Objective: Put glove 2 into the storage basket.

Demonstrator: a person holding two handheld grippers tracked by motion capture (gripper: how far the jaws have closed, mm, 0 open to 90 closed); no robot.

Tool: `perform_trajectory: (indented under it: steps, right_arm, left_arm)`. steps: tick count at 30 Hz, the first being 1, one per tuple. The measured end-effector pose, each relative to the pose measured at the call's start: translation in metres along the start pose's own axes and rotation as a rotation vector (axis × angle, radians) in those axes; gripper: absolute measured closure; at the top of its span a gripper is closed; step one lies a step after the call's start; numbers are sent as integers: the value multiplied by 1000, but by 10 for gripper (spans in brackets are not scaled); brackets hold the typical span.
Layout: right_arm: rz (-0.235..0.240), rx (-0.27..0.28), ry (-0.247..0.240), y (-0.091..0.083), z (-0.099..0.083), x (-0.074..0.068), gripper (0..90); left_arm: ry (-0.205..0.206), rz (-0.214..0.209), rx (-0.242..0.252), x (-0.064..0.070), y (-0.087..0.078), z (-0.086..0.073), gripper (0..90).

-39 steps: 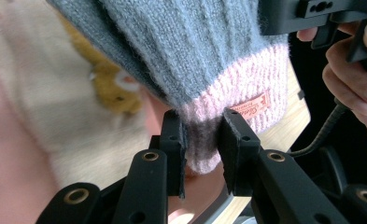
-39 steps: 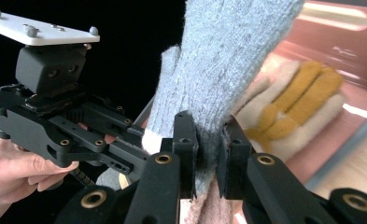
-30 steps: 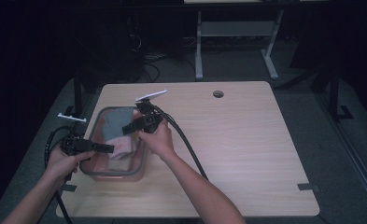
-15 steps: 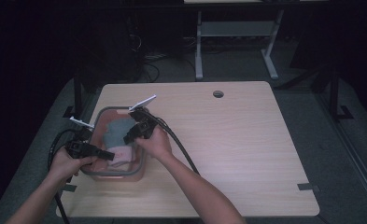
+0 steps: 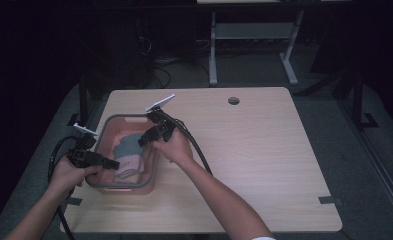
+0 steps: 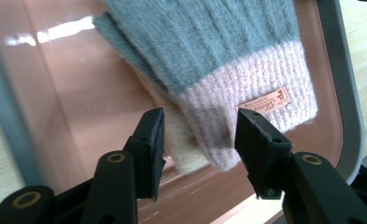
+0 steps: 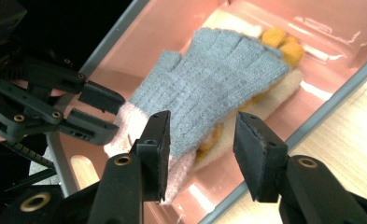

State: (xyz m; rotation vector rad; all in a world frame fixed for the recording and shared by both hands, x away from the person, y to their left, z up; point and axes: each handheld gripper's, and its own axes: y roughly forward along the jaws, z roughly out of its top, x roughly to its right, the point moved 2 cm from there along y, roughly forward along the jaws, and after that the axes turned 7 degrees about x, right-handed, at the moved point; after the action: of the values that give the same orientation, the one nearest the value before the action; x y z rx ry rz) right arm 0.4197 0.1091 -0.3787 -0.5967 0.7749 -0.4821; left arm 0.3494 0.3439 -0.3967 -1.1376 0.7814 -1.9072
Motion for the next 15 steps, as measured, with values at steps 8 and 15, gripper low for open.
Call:
perform_trajectory:
  steps: [8,15]
  right_arm:
    - [5,28,-17,-19,2,-1,516]
    - [-1,70,-21,-46,2,1,480]
  left_arm:
    - [24,-19,58,12,-15,10,458]
    - [61,-47,117,37,-24,24,424]
